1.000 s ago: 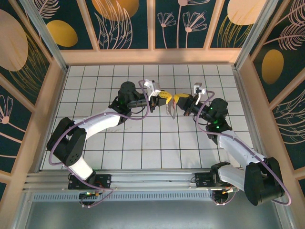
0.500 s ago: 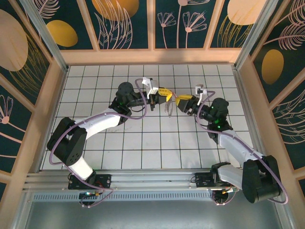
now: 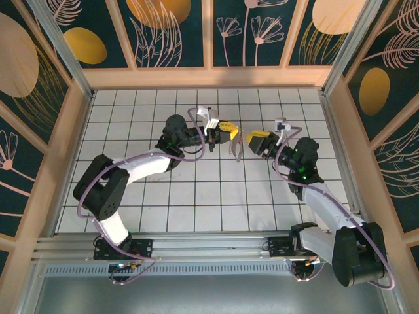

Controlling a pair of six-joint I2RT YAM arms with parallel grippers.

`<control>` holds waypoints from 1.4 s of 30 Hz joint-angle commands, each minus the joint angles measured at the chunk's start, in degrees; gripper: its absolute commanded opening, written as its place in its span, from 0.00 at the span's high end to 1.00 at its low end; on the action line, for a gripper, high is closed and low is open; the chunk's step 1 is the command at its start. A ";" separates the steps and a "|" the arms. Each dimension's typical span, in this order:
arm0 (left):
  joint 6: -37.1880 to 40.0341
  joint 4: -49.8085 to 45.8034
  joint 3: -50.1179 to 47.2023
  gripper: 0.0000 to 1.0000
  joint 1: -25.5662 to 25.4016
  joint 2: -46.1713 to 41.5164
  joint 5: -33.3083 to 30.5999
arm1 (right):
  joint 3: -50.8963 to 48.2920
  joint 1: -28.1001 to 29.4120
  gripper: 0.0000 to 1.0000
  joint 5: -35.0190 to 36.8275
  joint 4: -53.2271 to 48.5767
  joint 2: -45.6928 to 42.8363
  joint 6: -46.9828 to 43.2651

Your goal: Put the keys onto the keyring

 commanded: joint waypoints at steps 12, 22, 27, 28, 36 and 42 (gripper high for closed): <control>-22.05 23.26 2.76 1.00 3.79 6.11 6.55 | 4.33 -2.72 0.52 -1.13 14.16 3.83 11.95; -26.28 25.92 3.37 1.00 4.27 7.21 7.98 | 6.49 0.53 0.50 -2.97 21.62 9.25 16.96; -27.11 26.41 3.38 1.00 4.45 7.49 7.99 | 7.26 2.91 0.50 -2.62 21.70 10.72 16.52; -27.31 26.45 3.42 1.00 4.45 7.47 7.99 | 7.21 3.28 0.50 -2.56 21.70 10.82 16.44; -27.62 26.67 3.71 1.00 4.62 7.77 7.73 | 6.51 4.50 0.66 -2.59 21.09 10.74 15.52; -29.02 27.83 4.08 1.00 4.84 8.59 7.47 | 5.55 4.60 0.91 -2.70 21.43 10.74 15.41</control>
